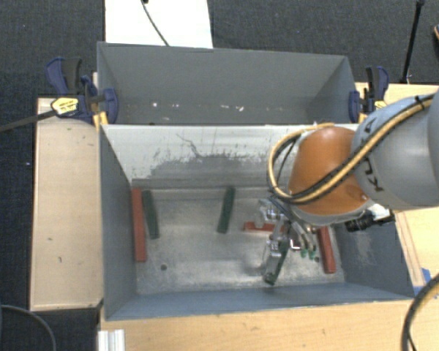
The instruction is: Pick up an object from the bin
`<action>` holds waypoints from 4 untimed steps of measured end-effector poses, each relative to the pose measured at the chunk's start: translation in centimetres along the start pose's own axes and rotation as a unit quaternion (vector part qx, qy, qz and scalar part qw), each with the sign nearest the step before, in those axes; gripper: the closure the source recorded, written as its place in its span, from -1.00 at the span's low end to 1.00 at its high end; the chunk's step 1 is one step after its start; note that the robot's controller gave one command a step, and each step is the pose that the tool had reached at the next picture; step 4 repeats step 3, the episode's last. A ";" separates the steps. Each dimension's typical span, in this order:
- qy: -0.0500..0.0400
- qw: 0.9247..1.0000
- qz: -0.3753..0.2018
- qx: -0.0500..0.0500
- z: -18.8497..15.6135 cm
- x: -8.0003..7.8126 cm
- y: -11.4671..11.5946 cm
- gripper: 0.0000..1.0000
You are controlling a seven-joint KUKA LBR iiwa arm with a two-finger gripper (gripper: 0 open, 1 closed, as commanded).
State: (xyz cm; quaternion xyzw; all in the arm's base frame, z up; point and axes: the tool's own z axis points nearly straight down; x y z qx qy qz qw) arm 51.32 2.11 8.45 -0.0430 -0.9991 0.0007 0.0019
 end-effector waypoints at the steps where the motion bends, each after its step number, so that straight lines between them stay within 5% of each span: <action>1: -0.006 1.000 0.008 -0.001 1.4 -8.3 -0.6 -1.00; 2: -0.003 1.000 0.010 -0.002 1.3 -7.9 -0.5 1.00; 3: -0.007 1.000 0.021 -0.002 -12.0 -6.8 -1.0 1.00; 4: -0.007 1.000 0.021 -0.002 -12.0 -6.8 -1.0 1.00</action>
Offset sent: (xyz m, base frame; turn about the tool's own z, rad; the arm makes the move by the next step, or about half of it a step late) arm 0.0778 -0.0124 -0.0145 0.0128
